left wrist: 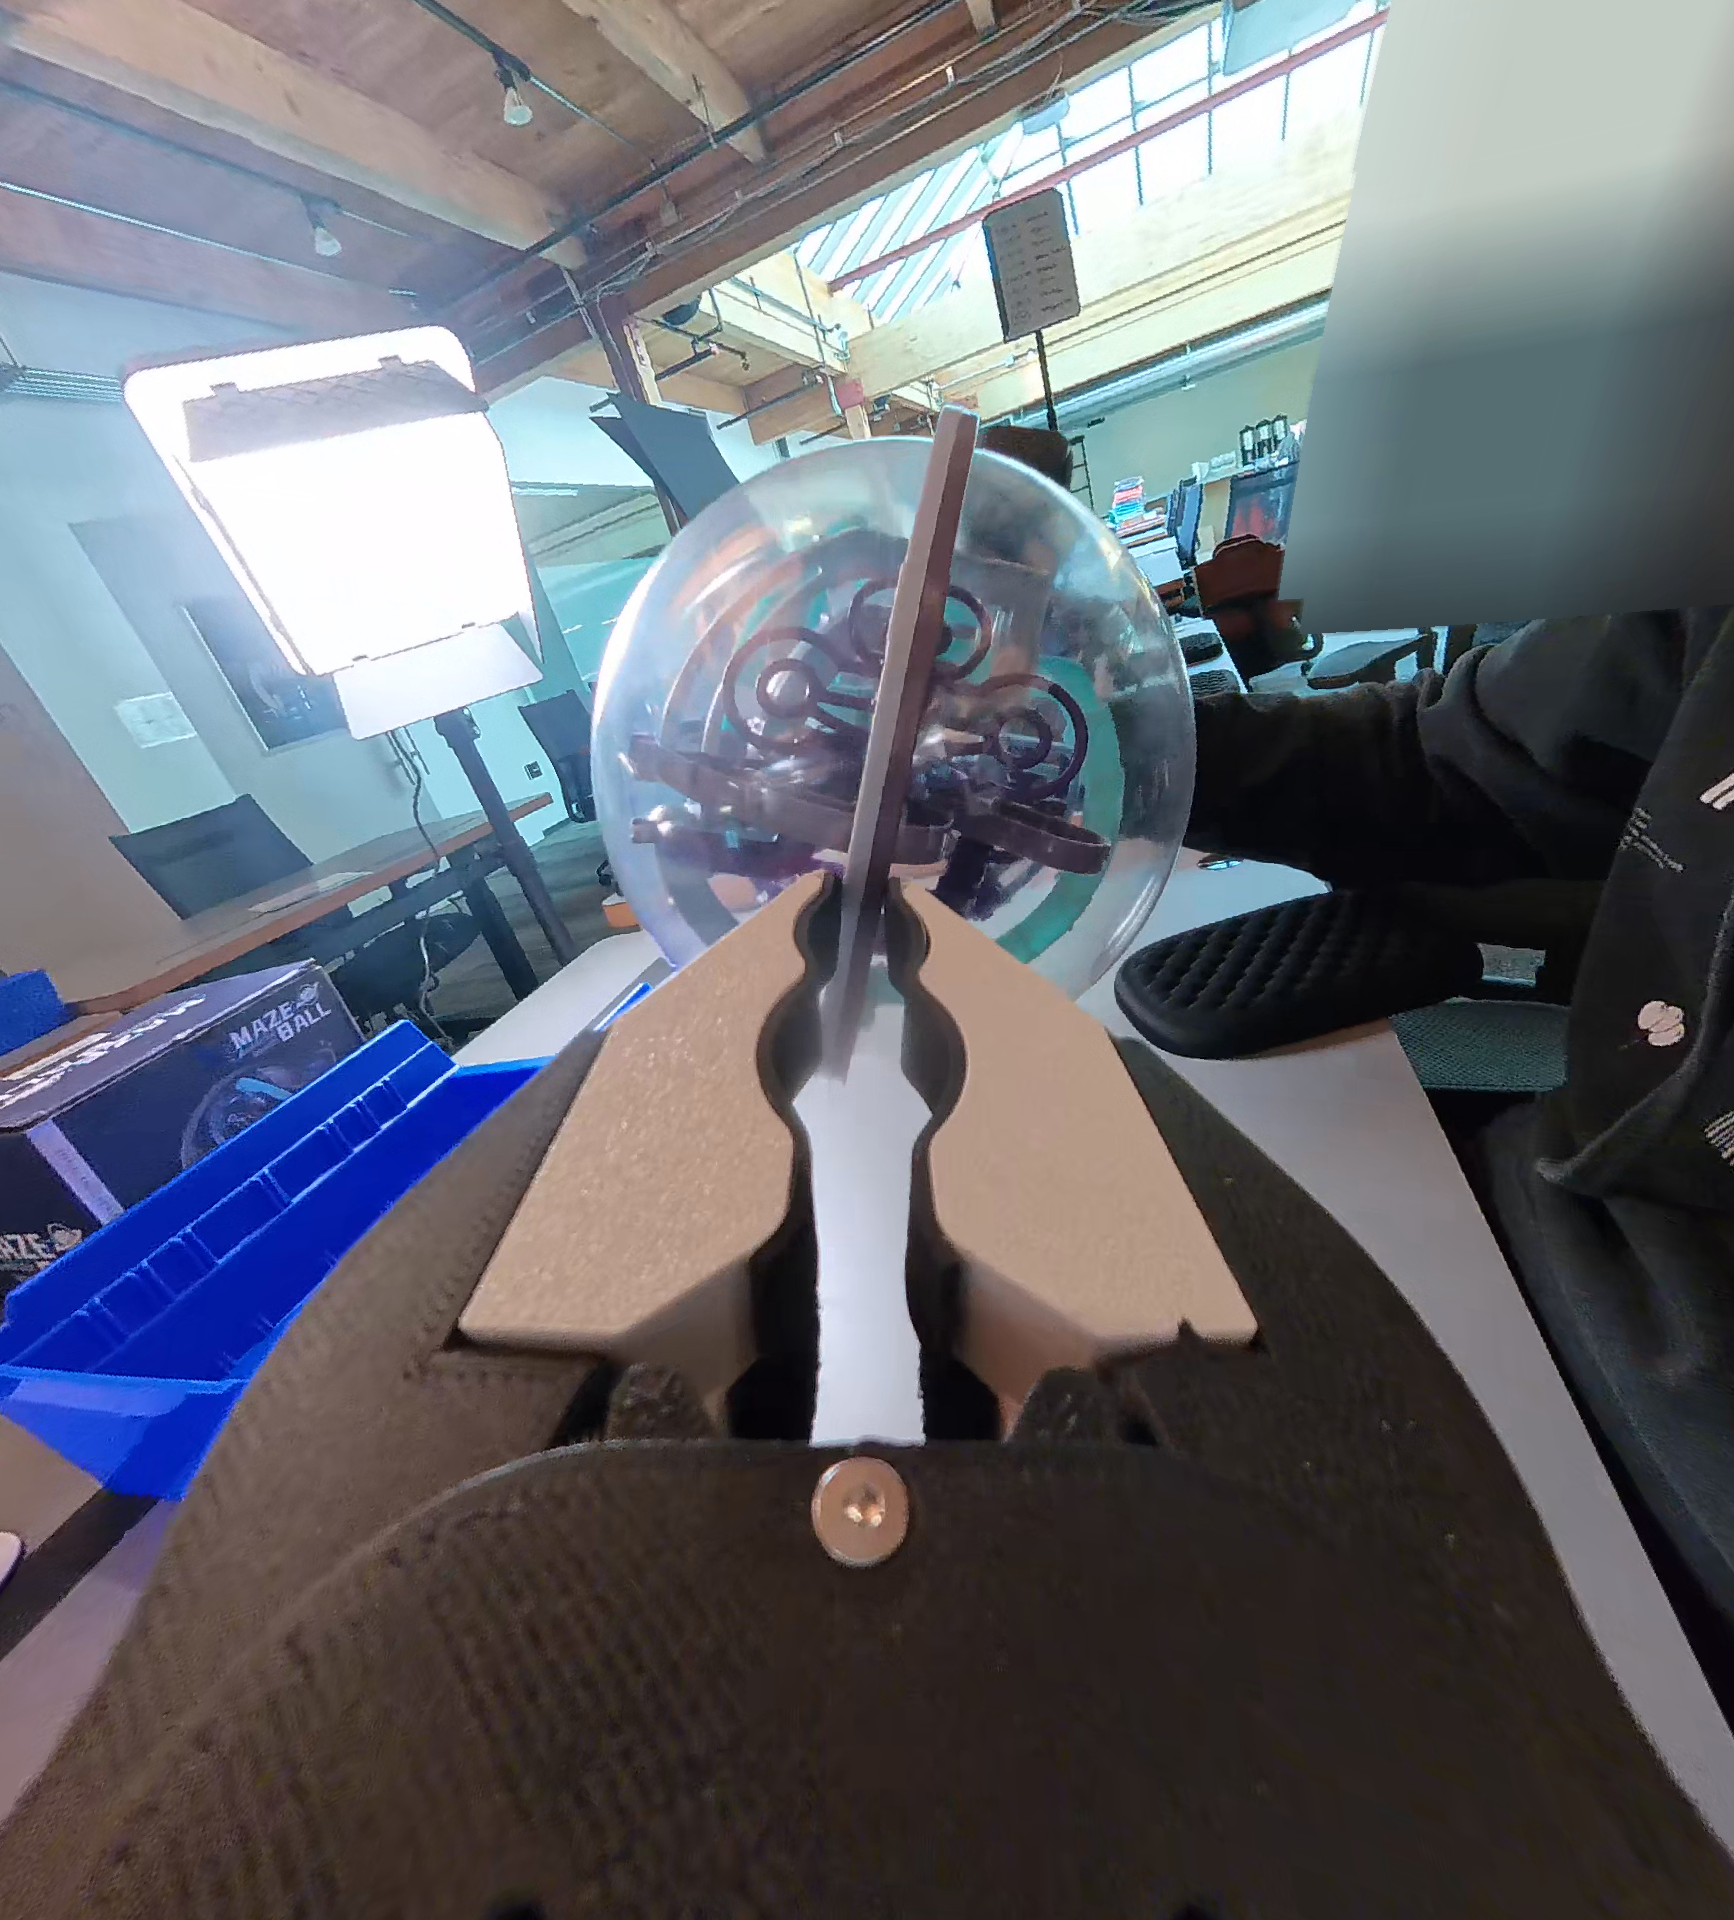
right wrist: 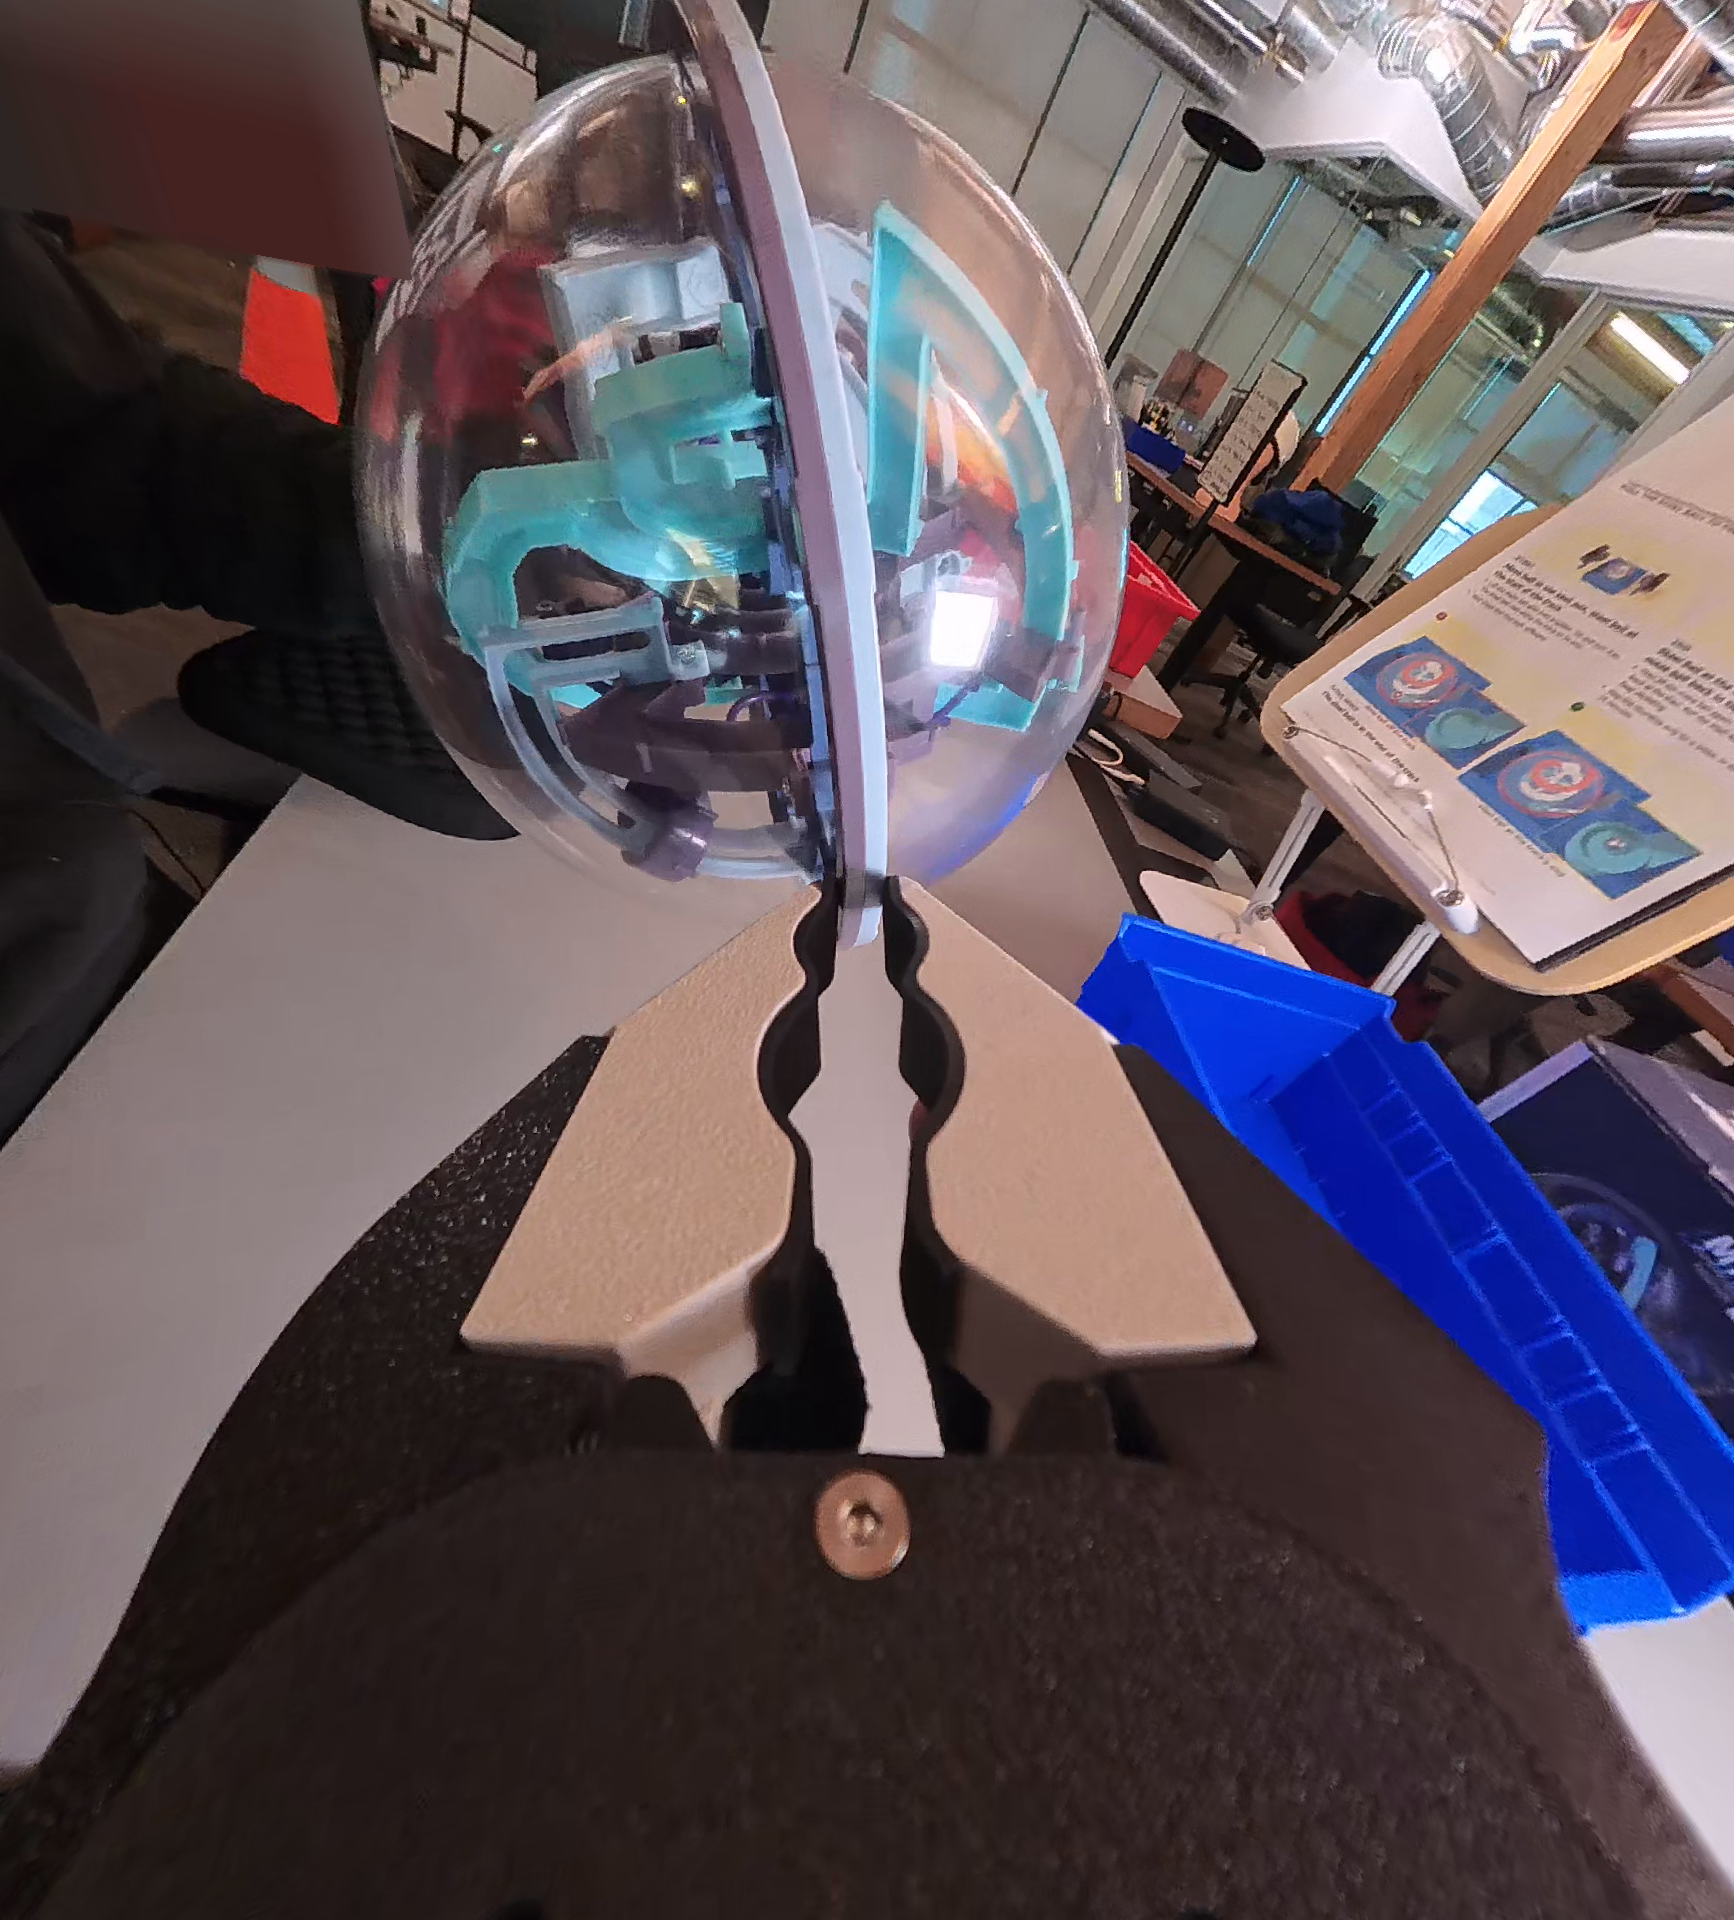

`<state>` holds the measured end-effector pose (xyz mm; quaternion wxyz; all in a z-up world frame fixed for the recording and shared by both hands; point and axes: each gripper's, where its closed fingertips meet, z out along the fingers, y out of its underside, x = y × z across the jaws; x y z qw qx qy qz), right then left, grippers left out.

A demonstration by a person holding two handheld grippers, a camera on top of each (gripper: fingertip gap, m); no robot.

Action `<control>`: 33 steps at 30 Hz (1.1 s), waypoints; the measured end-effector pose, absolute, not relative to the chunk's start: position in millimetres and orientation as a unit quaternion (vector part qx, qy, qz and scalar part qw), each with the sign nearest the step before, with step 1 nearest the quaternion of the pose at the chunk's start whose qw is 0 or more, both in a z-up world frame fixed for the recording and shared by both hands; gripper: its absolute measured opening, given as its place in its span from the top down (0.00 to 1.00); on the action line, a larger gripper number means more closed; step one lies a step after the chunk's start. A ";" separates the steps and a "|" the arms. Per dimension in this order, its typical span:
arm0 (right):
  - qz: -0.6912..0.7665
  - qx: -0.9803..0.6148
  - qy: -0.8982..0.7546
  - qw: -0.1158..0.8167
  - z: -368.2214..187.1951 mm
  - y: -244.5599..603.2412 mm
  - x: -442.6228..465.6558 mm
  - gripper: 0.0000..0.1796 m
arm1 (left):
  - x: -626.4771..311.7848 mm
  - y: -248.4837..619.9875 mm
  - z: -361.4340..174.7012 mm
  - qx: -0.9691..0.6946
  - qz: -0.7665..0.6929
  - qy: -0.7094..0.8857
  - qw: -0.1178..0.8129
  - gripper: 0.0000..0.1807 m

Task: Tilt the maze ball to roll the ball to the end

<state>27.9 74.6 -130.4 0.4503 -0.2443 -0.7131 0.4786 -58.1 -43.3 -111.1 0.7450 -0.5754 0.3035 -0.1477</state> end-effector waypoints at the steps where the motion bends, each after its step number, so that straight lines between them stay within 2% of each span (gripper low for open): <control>1: 0.478 -0.244 -0.713 0.450 -127.8 74.5 27.8 0.97 | -58.6 -43.2 -109.3 -0.575 -0.148 0.303 0.746 0.96; 8: 0.482 -0.250 -0.716 0.439 -123.3 72.8 27.3 0.96 | -58.8 -44.5 -99.0 -0.572 -0.160 0.294 0.749 0.96; 33: 0.489 -0.298 -0.725 0.383 -161.1 74.9 31.8 0.96 | -61.6 -36.8 -136.3 -0.611 -0.236 0.240 0.716 0.96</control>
